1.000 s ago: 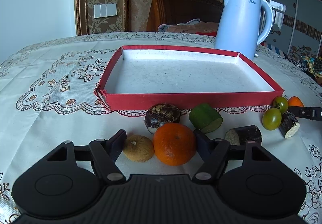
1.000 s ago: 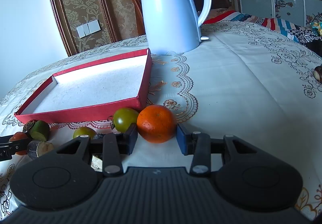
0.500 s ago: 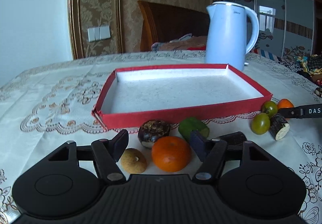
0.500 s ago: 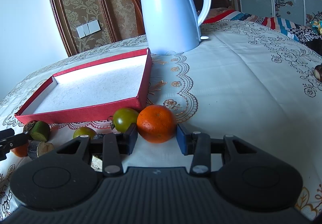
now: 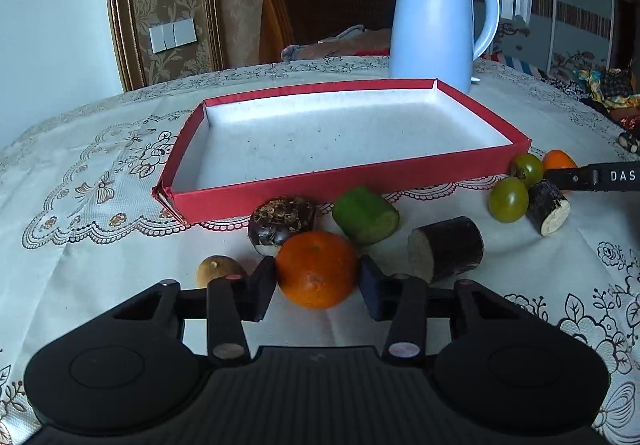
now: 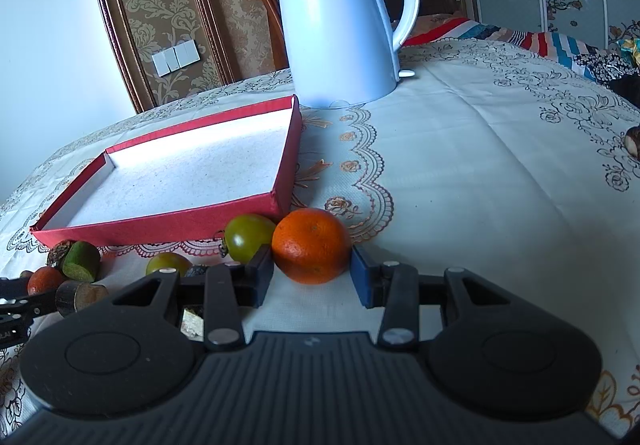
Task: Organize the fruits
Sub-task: 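Carry both held oranges up and over into the red-rimmed tray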
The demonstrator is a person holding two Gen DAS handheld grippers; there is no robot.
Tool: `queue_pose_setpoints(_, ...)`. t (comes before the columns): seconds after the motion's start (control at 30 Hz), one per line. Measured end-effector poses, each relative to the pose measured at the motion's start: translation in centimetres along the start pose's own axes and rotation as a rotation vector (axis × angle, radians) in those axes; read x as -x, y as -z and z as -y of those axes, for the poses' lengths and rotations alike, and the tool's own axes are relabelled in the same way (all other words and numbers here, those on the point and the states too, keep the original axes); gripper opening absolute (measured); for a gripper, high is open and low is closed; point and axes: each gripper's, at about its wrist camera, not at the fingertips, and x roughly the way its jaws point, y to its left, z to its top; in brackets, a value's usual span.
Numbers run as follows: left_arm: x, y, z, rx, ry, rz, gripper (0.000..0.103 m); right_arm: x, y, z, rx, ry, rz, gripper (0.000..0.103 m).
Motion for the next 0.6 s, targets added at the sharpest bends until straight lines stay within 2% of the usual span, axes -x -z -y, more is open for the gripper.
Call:
queue_pose_setpoints(0.27, 0.2, 0.1, 0.0, 0.001, -0.004, 0.01, 0.042, 0.2, 0.0, 0.0, 0.0, 0.006, 0.012, 0.039)
queue_pose_setpoints(0.6, 1.2, -0.9, 1.2, -0.016, -0.001, 0.071, 0.042, 2.5, 0.1, -2.1, 0.093, 0.019, 0.148, 0.039)
